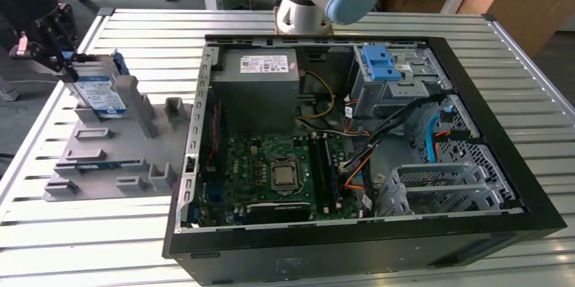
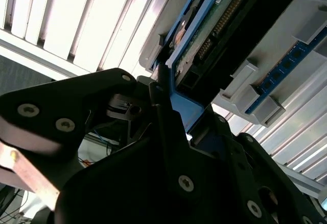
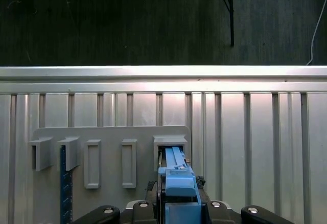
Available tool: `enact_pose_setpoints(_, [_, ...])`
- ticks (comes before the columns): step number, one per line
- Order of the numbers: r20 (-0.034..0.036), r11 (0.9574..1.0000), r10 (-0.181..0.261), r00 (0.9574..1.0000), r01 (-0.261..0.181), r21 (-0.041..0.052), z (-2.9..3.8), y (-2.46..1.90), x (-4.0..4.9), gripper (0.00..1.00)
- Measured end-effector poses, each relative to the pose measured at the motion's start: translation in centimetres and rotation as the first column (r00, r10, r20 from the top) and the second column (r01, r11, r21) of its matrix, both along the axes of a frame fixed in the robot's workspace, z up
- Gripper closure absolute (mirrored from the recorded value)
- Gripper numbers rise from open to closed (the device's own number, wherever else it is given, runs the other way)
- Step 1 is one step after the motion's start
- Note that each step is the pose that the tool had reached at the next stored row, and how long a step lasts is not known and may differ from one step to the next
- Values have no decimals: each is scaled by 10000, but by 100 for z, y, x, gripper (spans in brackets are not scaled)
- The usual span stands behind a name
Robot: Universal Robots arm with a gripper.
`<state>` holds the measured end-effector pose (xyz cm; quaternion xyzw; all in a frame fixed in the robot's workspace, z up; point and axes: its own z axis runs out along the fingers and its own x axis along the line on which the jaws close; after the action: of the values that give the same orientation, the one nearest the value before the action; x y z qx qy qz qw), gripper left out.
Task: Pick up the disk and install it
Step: 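Pick up the disk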
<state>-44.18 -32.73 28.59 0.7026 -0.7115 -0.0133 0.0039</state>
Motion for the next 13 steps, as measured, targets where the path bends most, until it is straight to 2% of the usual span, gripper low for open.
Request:
enact_pose_setpoints(7, [0,10000,80,10000,-80,0,0,0,0,63])
enact_pose_setpoints(9, [0,10000,80,10000,-80,0,1,0,0,62])
enact_pose_setpoints(10, [-1,10000,80,10000,-80,2,7,0,0,56])
enact_pose_setpoints(13, [-2,10000,80,10000,-80,3,18,0,0,56])
